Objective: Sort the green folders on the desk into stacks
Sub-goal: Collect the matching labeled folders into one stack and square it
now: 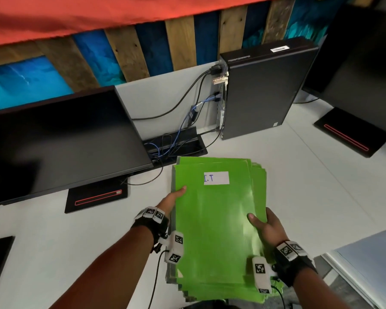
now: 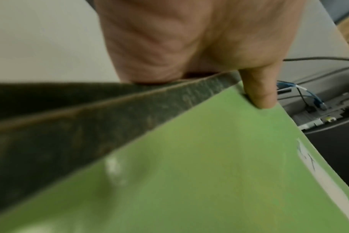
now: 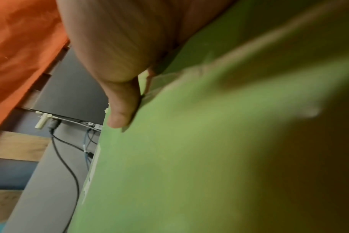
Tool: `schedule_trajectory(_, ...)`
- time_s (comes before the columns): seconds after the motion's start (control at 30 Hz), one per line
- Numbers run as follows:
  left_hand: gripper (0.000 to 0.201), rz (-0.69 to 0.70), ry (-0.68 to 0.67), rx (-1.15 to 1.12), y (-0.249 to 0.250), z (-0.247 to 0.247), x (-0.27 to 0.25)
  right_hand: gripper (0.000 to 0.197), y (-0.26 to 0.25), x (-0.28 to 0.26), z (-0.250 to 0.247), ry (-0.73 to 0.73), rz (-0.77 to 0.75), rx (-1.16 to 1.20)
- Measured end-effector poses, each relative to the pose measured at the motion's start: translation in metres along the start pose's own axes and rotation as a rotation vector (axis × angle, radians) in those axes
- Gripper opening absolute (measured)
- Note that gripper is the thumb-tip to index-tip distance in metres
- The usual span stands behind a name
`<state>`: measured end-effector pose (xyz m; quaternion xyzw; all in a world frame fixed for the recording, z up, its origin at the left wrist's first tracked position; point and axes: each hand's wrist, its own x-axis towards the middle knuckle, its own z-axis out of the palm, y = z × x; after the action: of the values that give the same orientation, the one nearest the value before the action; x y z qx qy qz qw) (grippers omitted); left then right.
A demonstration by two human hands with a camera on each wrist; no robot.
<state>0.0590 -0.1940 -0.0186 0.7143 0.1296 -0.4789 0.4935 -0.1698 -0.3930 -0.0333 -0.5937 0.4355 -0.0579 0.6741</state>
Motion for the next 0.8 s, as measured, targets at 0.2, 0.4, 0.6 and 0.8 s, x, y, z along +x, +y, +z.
schedule_trajectory(0.2, 0.082, 0.094, -0.125, -0.018, 0.007, -0.011, -0.017, 0.027, -0.010, -0.012, 0.005, -0.025, -0.076, 0.155)
schedule_trajectory(0.4, 0.069, 0.443, -0.127, -0.074, 0.029, -0.015, -0.068, 0.072, -0.028, -0.020, 0.021, 0.028, -0.259, 0.136)
schedule_trajectory(0.6, 0.093, 0.771, -0.058, -0.173, 0.031, -0.062, -0.115, 0.066, -0.069, -0.027, 0.056, -0.008, -0.542, 0.033)
schedule_trajectory(0.8, 0.114, 0.911, 0.073, -0.063, -0.006, -0.119, -0.143, 0.040, -0.072, -0.036, 0.097, -0.148, -0.559, -0.218)
